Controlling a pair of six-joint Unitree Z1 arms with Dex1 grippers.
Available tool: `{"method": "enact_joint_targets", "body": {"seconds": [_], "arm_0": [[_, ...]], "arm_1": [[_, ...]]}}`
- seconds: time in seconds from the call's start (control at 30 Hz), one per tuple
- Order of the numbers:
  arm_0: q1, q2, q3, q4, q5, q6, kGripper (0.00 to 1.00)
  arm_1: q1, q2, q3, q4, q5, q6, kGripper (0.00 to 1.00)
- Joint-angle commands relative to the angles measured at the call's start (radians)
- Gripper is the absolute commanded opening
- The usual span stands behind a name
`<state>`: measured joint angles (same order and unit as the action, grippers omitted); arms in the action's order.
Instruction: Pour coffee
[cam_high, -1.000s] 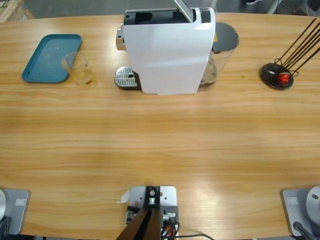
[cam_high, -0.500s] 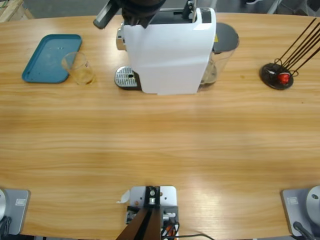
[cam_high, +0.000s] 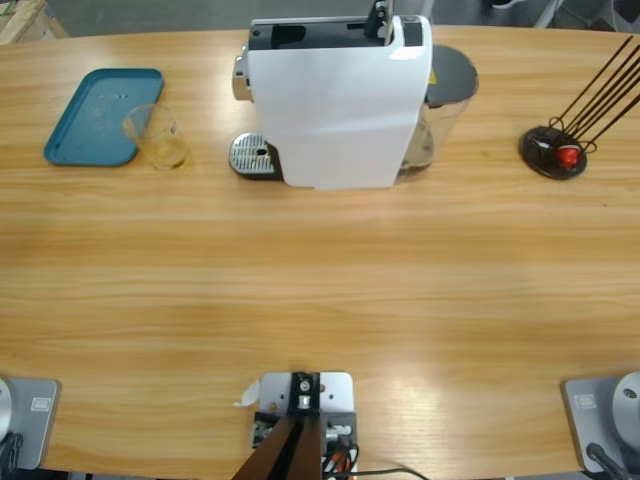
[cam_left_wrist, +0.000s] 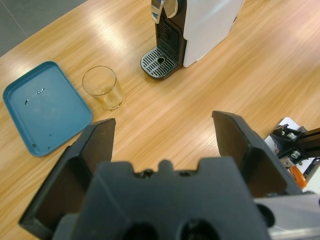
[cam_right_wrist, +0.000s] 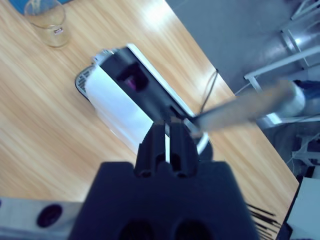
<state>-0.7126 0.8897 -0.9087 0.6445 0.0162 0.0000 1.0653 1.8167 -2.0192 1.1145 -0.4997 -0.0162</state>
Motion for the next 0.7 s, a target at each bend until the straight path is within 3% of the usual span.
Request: {"method": "enact_joint_targets", "body": {"seconds": [0.03,0.43,0.7], "arm_0": [[-0.008,-0.006,0.034,-0.003,-0.01,-0.011,0.83],[-0.008,-0.001,0.034,-0.003,-0.007,-0.011,0.83],[-0.008,-0.005,0.034,-0.003,-0.005,-0.011,0.83]], "arm_1": [[0.007,-0.129,0.126,-0.005,-0.039,0.034,0.0],[-0.062,-0.03,0.08,-0.163,-0.17,-0.041,0.0],[-0.073,0.027,0.101,-0.196,-0.161,-0.027,0.0]]}}
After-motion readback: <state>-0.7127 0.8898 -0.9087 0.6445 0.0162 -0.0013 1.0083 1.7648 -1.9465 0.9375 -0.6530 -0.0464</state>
